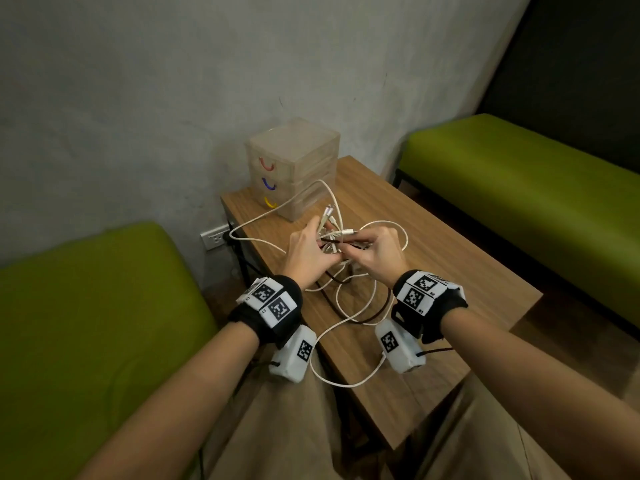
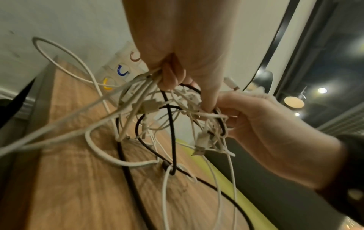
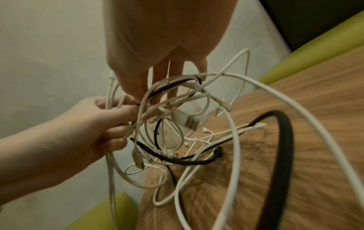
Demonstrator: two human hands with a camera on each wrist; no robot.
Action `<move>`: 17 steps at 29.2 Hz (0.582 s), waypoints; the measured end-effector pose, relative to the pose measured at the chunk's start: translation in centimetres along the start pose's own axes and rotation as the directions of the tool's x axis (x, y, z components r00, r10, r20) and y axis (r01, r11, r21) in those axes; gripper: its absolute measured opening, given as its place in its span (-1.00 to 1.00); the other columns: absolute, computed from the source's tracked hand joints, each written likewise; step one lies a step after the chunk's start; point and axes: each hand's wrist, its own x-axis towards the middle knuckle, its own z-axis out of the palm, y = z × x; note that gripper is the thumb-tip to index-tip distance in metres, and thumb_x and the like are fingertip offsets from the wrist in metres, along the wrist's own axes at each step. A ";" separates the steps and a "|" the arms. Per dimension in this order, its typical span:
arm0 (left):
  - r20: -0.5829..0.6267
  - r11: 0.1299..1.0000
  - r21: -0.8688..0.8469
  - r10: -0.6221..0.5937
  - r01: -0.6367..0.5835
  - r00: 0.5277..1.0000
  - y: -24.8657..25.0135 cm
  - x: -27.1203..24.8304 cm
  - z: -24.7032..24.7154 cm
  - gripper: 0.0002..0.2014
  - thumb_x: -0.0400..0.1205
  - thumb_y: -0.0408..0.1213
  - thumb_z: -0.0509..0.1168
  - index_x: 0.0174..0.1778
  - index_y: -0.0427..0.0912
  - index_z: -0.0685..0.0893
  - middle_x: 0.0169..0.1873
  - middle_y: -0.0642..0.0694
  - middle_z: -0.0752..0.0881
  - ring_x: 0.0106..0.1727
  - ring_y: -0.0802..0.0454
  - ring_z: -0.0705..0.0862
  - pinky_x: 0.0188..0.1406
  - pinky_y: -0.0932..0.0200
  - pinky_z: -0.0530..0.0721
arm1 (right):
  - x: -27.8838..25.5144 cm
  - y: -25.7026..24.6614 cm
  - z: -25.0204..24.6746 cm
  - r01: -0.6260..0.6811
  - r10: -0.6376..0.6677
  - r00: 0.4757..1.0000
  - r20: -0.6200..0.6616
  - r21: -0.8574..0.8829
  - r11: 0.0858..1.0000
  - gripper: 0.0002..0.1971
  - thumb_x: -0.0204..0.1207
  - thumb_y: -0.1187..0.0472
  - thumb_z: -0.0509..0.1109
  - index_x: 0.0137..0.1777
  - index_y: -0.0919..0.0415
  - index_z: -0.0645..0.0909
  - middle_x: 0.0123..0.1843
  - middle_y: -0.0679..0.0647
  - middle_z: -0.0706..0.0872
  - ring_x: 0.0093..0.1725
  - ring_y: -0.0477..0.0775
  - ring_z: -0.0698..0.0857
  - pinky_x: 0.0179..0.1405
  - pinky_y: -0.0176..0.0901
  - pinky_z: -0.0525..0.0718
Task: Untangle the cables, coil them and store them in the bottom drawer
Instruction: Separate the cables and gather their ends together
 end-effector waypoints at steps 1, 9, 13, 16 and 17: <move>0.018 1.000 0.013 -0.015 0.014 1.000 -0.1 0.3 -0.3 -0.55 0.33 -0.28 0.53 0.12 -0.14 0.60 -0.12 0.02 0.68 -0.18 0.21 0.65 -0.09 0.35 0.62 | 0.0 0.2 0.0 0.005 -0.005 1.000 0.005 -0.002 1.000 -0.86 0.40 0.28 0.48 -0.05 0.17 0.79 -0.36 0.00 0.78 -0.43 -0.03 0.67 -0.41 -0.23 0.60; 0.017 0.990 0.143 0.012 -0.015 1.000 -1.0 1.1 -1.4 -0.77 0.51 -0.44 0.37 0.08 -0.30 0.74 -0.09 -0.27 0.80 -0.08 -0.10 0.76 0.05 0.08 0.70 | -0.2 1.0 0.3 0.017 -0.017 0.999 -0.032 0.009 1.000 -0.90 0.33 0.30 0.52 -0.16 0.20 0.81 -0.03 0.14 0.81 0.04 0.00 0.71 0.16 -0.02 0.64; -0.020 0.967 0.254 -0.006 0.011 1.000 -1.2 1.6 -1.6 -0.76 0.54 -0.48 0.25 0.04 -0.27 0.75 -0.14 -0.28 0.78 -0.12 -0.12 0.72 -0.07 0.17 0.63 | -0.3 1.2 0.6 0.342 -0.371 0.922 -0.112 -0.218 0.914 -0.91 0.34 0.23 0.49 -0.22 0.23 0.79 0.08 0.22 0.63 0.16 0.08 0.52 0.19 -0.18 0.44; -0.065 0.964 0.252 -0.072 0.086 0.995 -1.9 2.3 -1.6 -0.78 0.53 -0.46 0.26 0.02 -0.27 0.76 -0.11 -0.32 0.77 -0.02 -0.20 0.73 -0.02 0.10 0.64 | -0.2 1.1 0.8 0.466 -0.484 0.875 0.013 -0.295 0.834 -0.87 0.43 0.23 0.38 -0.17 0.25 0.74 -0.04 0.16 0.69 0.01 -0.01 0.53 0.04 -0.21 0.43; -0.060 0.964 0.250 -0.077 0.090 0.995 -1.8 2.4 -1.4 -0.78 0.54 -0.45 0.27 0.03 -0.28 0.76 -0.09 -0.32 0.77 0.00 -0.20 0.73 0.02 0.09 0.65 | -0.1 1.0 0.8 0.458 -0.469 0.883 0.031 -0.285 0.842 -0.86 0.46 0.23 0.35 -0.14 0.27 0.71 -0.06 0.14 0.71 -0.03 -0.03 0.54 0.01 -0.27 0.40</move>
